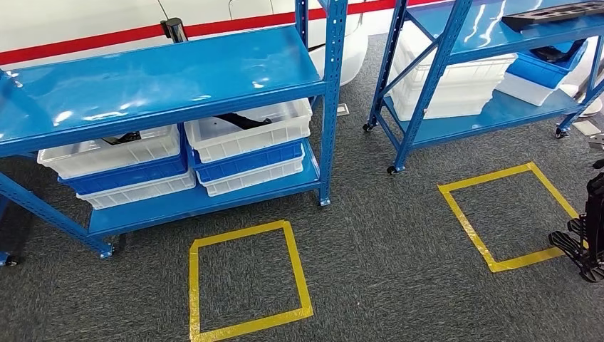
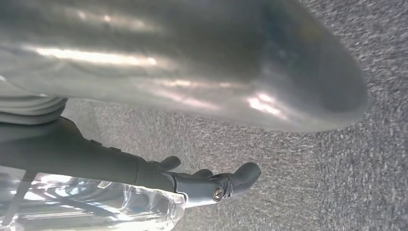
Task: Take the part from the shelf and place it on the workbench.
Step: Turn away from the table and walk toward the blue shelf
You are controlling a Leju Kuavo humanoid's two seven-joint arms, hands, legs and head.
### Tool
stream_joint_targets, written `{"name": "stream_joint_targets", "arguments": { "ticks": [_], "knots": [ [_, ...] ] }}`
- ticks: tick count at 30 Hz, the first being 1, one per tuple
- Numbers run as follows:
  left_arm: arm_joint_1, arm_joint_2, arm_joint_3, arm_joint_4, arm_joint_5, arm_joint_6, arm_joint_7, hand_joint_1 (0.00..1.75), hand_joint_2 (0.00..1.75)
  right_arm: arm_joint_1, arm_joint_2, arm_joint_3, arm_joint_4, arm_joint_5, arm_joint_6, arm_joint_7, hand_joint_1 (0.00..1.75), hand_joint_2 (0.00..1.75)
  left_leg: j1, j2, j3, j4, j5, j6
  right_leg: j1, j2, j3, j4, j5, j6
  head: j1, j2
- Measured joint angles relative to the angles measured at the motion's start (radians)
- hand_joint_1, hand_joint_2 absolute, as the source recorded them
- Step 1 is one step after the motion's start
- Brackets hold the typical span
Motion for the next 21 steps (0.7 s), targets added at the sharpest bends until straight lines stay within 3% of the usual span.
{"name": "stream_joint_targets", "arguments": {
  "ticks": [1,3,5,6,9,21],
  "knots": [
    [0.0,0.0,0.0,0.0,0.0,0.0,0.0,0.0,0.0,0.001,0.0,0.0,0.0,0.0,0.0,0.0,0.0,0.0,-0.002,0.0,0.014,-0.007,0.008,0.006,0.004,-0.001,-0.001,0.0,0.001,-0.001,0.0,0.0],
    [0.0,0.001,0.0,0.0,0.0,0.0,0.0,0.0,0.0,0.001,0.0,0.0,0.0,0.0,0.001,0.0,0.0,0.0,-0.011,0.0,0.091,-0.126,0.059,0.028,0.01,-0.001,0.001,0.0,0.001,-0.001,0.0,0.0],
    [-0.002,0.002,0.0,0.0,0.0,0.0,0.0,0.0,0.0,0.0,0.002,0.0,0.0,0.001,0.001,-0.001,0.0,0.0,-0.023,0.006,0.16,-0.245,0.09,0.049,0.017,-0.002,0.0,0.001,0.0,0.001,0.001,0.0],
    [-0.003,0.003,0.0,0.0,0.0,0.0,0.0,0.0,0.0,-0.001,0.002,0.0,0.0,0.001,0.001,-0.001,0.0,0.0,-0.027,0.008,0.175,-0.274,0.094,0.05,0.021,-0.003,-0.003,0.002,-0.002,0.001,0.001,0.0],
    [-0.002,0.002,0.001,0.0,0.0,0.001,0.002,0.0,0.0,-0.003,0.001,0.0,0.0,0.004,0.001,-0.002,0.0,0.0,-0.035,0.01,0.178,-0.286,0.092,0.032,0.022,-0.005,-0.014,0.006,-0.007,0.002,0.002,0.0],
    [-0.002,0.003,0.004,0.0,0.018,0.002,0.001,0.0,0.0,-0.003,0.001,0.0,0.0,0.016,0.009,-0.006,0.0,0.0,-0.05,0.01,0.176,-0.284,0.091,0.046,0.009,-0.005,-0.016,0.003,-0.002,0.011,0.002,0.0]
  ]
}}
